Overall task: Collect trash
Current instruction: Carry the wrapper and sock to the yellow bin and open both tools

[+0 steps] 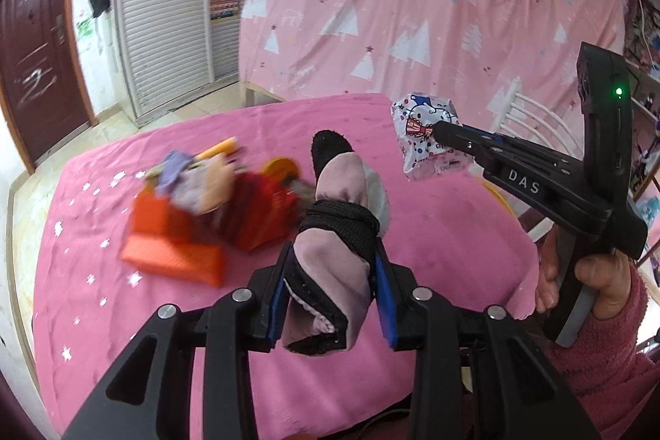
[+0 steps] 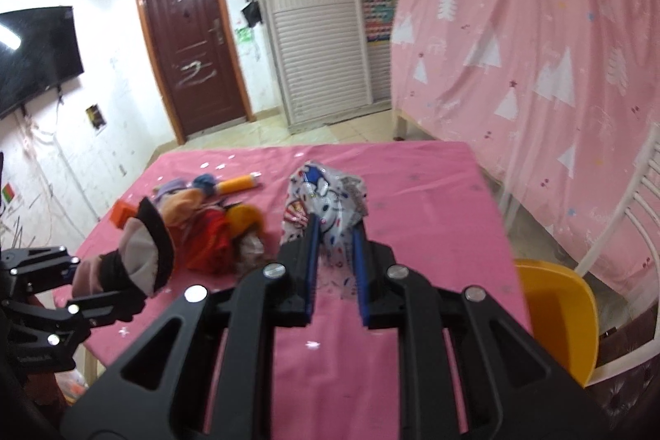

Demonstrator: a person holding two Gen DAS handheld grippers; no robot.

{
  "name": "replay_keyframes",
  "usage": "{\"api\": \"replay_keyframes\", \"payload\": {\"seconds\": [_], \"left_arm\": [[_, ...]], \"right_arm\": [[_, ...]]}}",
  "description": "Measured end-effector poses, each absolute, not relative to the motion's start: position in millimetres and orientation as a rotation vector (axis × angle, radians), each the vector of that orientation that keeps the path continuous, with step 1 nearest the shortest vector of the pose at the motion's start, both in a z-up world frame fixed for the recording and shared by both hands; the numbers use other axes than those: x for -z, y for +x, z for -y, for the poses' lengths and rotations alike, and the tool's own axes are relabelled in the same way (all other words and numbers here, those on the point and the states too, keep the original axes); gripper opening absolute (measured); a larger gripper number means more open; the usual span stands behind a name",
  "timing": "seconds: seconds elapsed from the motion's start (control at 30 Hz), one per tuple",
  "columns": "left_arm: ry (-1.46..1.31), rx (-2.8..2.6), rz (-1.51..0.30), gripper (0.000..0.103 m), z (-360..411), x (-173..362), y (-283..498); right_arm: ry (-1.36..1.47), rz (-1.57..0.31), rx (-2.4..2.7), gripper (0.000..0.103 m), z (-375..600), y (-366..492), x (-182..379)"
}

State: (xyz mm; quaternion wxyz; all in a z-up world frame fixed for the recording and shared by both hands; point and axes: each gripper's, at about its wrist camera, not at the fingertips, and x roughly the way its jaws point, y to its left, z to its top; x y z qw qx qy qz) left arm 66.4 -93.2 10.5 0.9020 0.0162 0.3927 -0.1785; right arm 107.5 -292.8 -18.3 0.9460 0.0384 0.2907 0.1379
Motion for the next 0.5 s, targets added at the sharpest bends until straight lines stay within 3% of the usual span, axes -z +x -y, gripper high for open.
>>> {"api": "replay_keyframes", "payload": {"seconds": [0.5], "left_arm": [[0.168, 0.559, -0.816, 0.03, 218, -23, 90]], "right_arm": [[0.174, -0.572, -0.012, 0.015, 429, 93, 32]]}}
